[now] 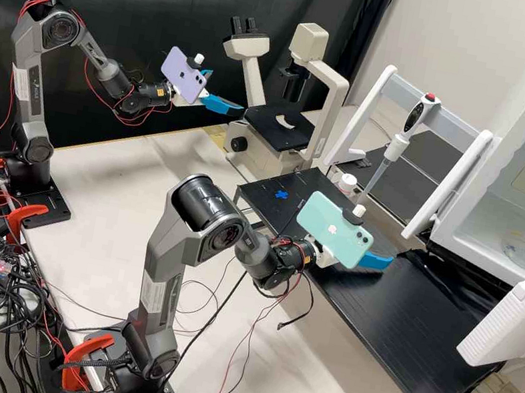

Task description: Move the petri dish to the microscope

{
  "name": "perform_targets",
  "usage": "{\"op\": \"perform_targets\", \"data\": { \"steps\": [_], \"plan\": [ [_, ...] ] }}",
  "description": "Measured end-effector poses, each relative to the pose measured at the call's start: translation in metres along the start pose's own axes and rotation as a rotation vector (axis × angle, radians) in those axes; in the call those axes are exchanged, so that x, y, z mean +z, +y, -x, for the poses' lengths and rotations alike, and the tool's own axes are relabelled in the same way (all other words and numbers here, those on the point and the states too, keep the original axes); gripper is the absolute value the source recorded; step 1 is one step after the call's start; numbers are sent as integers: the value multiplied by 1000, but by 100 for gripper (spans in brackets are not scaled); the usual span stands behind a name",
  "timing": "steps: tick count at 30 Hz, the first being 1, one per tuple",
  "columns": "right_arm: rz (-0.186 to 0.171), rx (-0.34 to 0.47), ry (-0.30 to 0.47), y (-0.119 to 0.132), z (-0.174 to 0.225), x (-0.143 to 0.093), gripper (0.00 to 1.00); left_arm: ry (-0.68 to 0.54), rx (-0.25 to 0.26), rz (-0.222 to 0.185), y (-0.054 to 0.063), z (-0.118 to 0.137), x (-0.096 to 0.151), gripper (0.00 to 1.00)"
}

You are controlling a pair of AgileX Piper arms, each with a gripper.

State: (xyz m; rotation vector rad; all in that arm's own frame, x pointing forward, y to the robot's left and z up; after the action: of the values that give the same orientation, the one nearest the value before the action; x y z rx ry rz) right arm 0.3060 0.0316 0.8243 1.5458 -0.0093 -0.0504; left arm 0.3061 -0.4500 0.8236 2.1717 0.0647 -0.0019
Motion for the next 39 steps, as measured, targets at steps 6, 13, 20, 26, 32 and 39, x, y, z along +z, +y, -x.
{"op": "perform_targets", "data": {
  "steps": [6,13,20,26,32,39],
  "plan": [
    [0,0,0,0,0,0,100,0,0,0,0,0,0,100],
    [3,4,-9,2,1,3,100,0,0,0,0,0,0,100],
    [-15,47,-65,16,-1,26,100,0,0,0,0,0,0,100],
    [-26,118,-115,40,-15,46,100,0,0,0,0,0,0,100],
    [-35,195,-154,71,-36,57,100,0,0,0,0,0,0,100],
    [-75,281,-188,103,-71,60,100,0,0,0,0,0,0,100]
  ]
}}
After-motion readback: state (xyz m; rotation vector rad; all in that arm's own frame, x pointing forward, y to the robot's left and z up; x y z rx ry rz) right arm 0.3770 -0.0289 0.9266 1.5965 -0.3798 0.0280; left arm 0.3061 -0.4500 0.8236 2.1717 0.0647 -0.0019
